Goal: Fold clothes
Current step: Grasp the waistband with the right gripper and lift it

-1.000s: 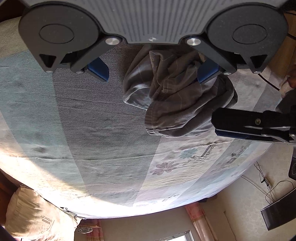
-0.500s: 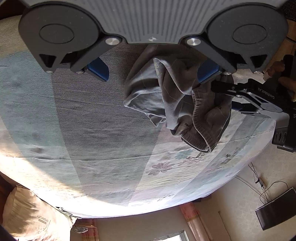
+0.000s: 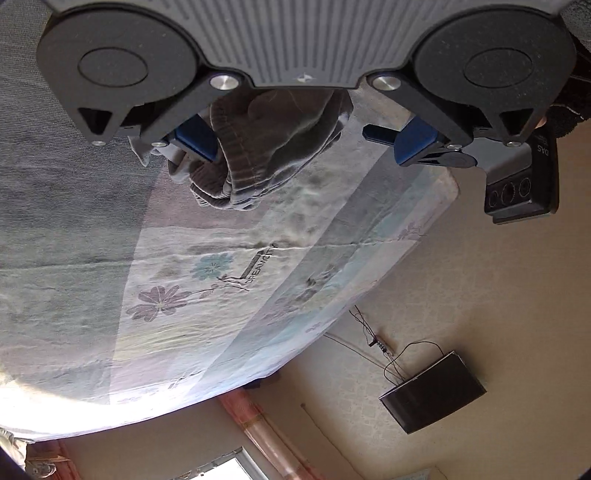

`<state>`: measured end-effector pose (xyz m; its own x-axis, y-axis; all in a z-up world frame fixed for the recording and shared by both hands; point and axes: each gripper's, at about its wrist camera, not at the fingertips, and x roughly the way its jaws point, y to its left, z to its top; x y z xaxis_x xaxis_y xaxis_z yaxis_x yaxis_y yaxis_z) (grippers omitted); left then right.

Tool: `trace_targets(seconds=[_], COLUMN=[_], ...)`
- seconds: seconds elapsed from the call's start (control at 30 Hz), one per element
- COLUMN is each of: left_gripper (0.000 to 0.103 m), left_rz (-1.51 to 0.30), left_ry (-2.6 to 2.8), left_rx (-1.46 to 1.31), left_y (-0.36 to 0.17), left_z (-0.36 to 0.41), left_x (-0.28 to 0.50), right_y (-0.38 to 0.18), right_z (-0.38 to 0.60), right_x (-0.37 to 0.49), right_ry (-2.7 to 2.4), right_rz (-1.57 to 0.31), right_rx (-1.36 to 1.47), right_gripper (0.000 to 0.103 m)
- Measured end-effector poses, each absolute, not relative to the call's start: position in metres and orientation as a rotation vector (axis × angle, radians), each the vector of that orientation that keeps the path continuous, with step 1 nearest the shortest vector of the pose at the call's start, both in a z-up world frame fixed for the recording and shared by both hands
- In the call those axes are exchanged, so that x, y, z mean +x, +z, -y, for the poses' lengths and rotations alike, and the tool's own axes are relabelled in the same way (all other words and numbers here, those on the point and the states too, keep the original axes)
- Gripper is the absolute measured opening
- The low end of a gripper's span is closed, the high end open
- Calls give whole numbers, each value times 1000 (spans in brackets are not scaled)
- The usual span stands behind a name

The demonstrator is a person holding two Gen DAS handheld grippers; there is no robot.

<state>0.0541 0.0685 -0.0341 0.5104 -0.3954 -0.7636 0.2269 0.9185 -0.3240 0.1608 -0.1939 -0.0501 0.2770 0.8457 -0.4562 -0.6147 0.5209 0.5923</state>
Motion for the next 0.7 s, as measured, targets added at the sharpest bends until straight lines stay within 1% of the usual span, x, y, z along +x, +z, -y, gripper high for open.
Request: trace_targets(seconds=[0.13,0.27,0.3,0.33,0.4,0.43,0.47,0.5,0.57,0.7], left_gripper=[102,102,102,102,102,102,102,102,102,102], left_rz=[-971,-997,-1006,-1007,-1008,-1008,-1006,-1005,-1002,-997], left_ry=[-292,-268,-265,-265,-268,-270,-279,-286,-298,-314], left_rx=[-245,-246,-245,-243,-237,-235,-234,-234,-229,-223], left_y=[-44,-56,-59,-60,-62,-63,-63,-63,-63,-62], left_z=[-87,-92,-92,-92,-90,-89,-88,-86,-83,-77], left_x=[44,46,48,49,52,53,53,54,56,61], right_y=[-71,-65,-64,-64,-63,-61,-59,-56,-52,-43], right_z=[181,179,178,178,180,185,190,195,204,224], right_x=[189,188,190,192,195,197,198,199,202,208], right_ry=[1039,1132,1123,1116,1094,1063,1032,1001,939,814], right_rz=[-915,-906,-909,-916,-929,-928,-926,-925,-921,-910], right_rx=[377,401,395,385,367,343,320,297,251,160], right_gripper=[103,103,99,94,62,52,33,27,23,22])
